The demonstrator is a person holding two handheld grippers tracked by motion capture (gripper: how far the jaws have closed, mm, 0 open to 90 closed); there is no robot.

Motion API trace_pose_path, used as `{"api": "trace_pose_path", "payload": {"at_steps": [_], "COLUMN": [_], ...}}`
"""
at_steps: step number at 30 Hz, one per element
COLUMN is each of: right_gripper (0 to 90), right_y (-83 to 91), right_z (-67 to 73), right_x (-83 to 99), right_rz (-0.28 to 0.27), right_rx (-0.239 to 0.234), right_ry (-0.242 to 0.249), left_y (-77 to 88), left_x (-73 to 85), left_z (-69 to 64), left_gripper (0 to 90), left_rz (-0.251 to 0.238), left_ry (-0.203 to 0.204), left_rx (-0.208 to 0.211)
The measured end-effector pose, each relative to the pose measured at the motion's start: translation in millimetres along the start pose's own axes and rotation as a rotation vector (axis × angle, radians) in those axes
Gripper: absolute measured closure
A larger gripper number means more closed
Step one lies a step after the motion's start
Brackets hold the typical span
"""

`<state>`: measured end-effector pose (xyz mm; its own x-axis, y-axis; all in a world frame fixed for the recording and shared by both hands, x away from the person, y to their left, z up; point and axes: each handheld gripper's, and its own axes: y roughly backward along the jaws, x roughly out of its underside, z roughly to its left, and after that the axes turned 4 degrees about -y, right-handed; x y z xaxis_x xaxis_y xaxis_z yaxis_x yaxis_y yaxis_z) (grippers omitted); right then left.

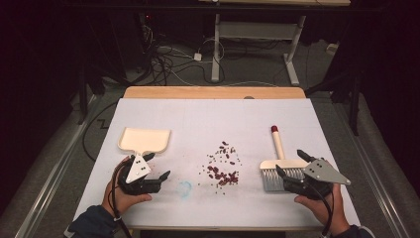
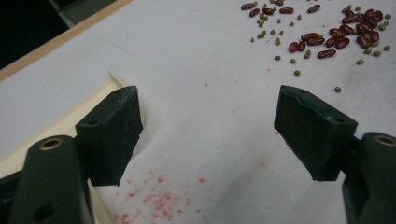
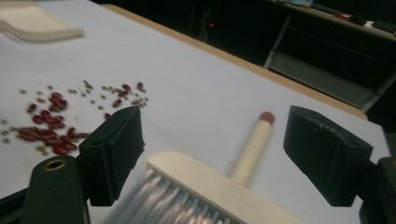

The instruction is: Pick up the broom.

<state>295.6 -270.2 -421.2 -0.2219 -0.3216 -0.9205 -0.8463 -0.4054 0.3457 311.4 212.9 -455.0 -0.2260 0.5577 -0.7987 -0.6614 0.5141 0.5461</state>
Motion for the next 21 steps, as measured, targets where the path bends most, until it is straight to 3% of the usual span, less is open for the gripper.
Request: {"api": "trace_pose_path", "payload": {"at_steps": [1,6,11,14,16,19,21], "right_gripper": [20.1,20.1,20.1,20.9,23.0,23.7,23.8], "right_y": [1.2,5.4,6.3,-0.3,-9.2,-29.4,-44.5], "right_z": [0.3,0.8,-3.5,-9.8,-17.1,-37.7,-50.6], "right_x": [0.0,1.0,-6.5,-17.7,-25.3,-34.3,-40.7], "right_rz": [-0.013,0.004,0.027,0.09,0.171,0.323,0.376], "right_rx": [-0.01,0.022,0.04,0.082,0.107,0.076,0.065], "right_ry": [-0.016,-0.006,-0.018,-0.025,-0.052,-0.18,-0.222], "left_y": [-2.9,-4.5,-6.3,-8.0,-7.4,-7.5,-8.6], "left_x": [0.9,-0.6,-1.0,-0.4,-0.7,-0.7,-0.7], "left_z": [0.7,-1.5,-3.1,-0.9,-2.7,-3.7,-4.3], "left_gripper": [22.4,22.3,22.2,22.3,22.0,22.0,22.0], "left_rz": [0.019,0.022,0.024,0.035,0.037,0.046,0.053], "left_ry": [-0.003,-0.002,-0.033,-0.015,-0.025,-0.035,-0.035], "left_rx": [0.007,0.019,0.026,0.023,0.027,0.035,0.04]}}
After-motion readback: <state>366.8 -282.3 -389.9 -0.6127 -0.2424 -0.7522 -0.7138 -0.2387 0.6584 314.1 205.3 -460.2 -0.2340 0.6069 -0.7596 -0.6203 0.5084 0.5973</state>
